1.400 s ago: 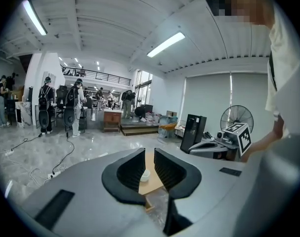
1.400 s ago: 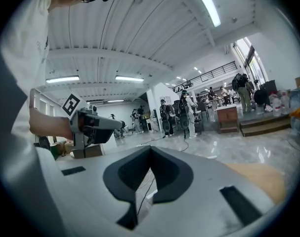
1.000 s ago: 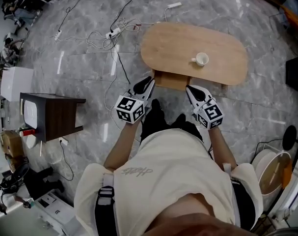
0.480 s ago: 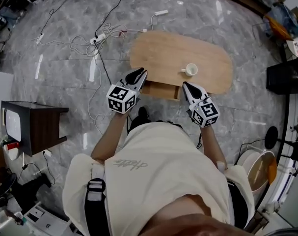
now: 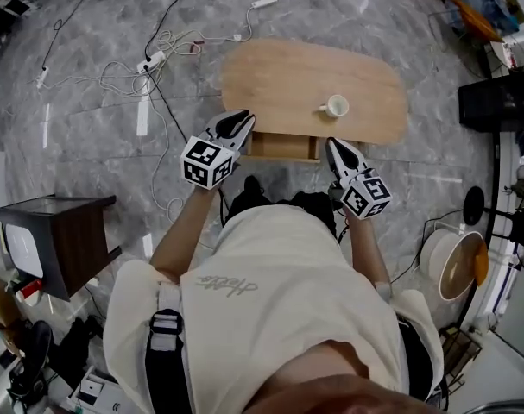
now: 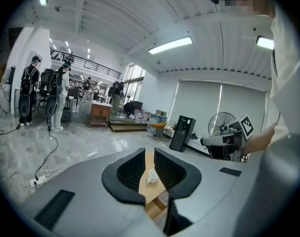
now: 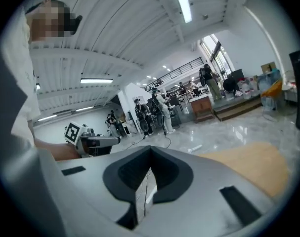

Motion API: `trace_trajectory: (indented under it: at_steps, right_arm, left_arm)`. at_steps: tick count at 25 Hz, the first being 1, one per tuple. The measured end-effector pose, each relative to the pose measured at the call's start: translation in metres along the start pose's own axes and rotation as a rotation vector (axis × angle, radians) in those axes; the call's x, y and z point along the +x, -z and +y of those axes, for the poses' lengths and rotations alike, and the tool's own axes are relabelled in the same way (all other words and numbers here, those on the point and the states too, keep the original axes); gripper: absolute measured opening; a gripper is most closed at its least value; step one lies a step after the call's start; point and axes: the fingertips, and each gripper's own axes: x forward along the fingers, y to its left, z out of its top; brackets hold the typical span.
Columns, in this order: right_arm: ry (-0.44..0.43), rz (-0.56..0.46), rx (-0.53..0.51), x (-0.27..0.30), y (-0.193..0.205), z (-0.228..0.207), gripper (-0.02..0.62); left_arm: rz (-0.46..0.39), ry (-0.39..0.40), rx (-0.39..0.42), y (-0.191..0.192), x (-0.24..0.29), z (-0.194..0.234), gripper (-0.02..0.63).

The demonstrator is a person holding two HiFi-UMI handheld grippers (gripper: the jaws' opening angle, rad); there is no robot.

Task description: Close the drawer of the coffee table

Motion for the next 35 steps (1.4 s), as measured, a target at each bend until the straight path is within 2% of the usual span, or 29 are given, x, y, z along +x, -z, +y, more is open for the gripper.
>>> trace_trajectory:
  at_steps: [2, 5, 8, 15, 22, 26, 31, 35]
  right_arm:
    - [-0.005, 0.019, -0.029, 0.012, 0.003, 0.008, -0.005]
    - [-0.010, 0.053, -0.103, 0.025, 0.003, 0.014, -0.005]
    - [-0.021, 0.053, -0.123, 0.035, -0.007, 0.003, -0.005]
    - [-0.048, 0.032, -0.073, 0.055, -0.017, -0.051, -0.005]
    - [-0.095, 0.022, -0.097, 0.086, -0.050, -0.126, -0.005]
    - [-0.092, 0.070, -0.074, 0.086, -0.034, -0.177, -0.005]
    - [-0.050, 0.133, 0.025, 0.081, -0.001, -0.239, -0.005]
    - [-0.027, 0.198, 0.091, 0.083, 0.033, -0.269, -0.005]
  left_arm:
    - [-0.011, 0.016, -0.007, 0.004, 0.001, 0.009, 0.063]
    - [-0.022, 0.022, -0.006, 0.008, 0.004, 0.015, 0.007]
    - [-0.014, 0.026, -0.020, 0.007, 0.023, 0.016, 0.005]
    - [-0.005, -0.013, 0.020, -0.018, 0.058, 0.010, 0.005]
    - [0.022, -0.086, 0.015, -0.040, 0.116, 0.024, 0.005]
    - [0.069, -0.110, -0.003, -0.032, 0.164, 0.022, 0.005]
    - [0.127, -0.111, -0.059, -0.014, 0.216, 0.017, 0.005]
    - [0.158, -0.117, -0.093, 0.009, 0.242, 0.018, 0.005]
